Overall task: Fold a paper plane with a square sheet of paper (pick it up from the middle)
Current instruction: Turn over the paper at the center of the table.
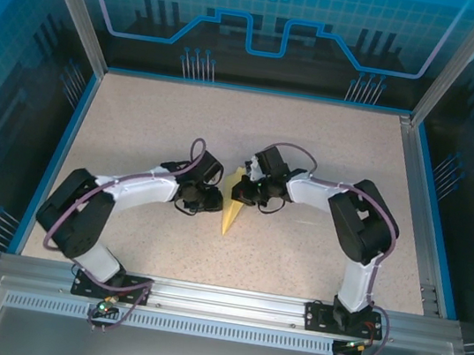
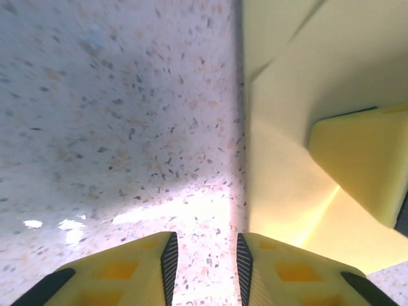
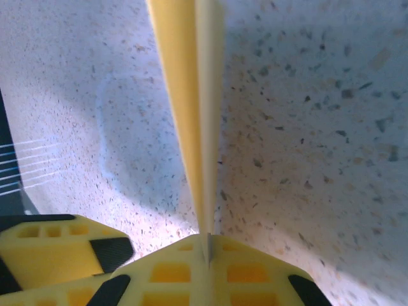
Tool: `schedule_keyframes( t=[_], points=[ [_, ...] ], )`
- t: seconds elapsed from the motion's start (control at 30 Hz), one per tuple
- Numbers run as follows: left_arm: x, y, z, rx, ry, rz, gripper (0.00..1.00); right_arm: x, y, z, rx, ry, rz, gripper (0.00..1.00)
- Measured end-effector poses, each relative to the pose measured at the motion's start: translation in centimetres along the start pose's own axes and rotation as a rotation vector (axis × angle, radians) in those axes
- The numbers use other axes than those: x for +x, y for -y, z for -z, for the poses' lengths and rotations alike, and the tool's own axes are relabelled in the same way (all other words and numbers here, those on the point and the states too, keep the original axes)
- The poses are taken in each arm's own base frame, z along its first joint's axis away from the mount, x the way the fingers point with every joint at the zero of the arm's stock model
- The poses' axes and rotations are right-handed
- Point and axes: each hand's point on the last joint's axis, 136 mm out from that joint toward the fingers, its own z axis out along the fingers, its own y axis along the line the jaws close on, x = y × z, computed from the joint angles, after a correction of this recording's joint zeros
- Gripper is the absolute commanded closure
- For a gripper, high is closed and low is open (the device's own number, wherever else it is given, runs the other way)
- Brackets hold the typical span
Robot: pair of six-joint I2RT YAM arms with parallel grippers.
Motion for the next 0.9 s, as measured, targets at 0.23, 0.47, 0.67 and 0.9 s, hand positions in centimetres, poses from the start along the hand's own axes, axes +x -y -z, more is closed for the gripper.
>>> schedule_keyframes(
  t=[0.23, 0.47, 0.67, 0.9],
  points=[
    [-2.3, -1.0, 4.7, -0.01, 0.219, 0.056, 0.57, -2.4, 0.0, 7.0, 0.3, 0.106, 0.155, 0.94],
    [-2.8, -4.7, 7.3, -0.074, 0.371, 0.17, 0.43, -2.4, 3.3, 13.3, 0.815, 0.112, 0.256, 0.93],
    [-2.3, -7.5, 8.8, -0.124, 0.453, 0.256, 0.36, -0.7, 5.8, 12.0, 1.064, -0.032, 0.326, 0.93],
    [-1.7, -9.4, 10.0, -0.141, 0.508, 0.317, 0.33, 1.1, 5.7, 5.4, 1.095, -0.166, 0.354, 0.86]
  ],
)
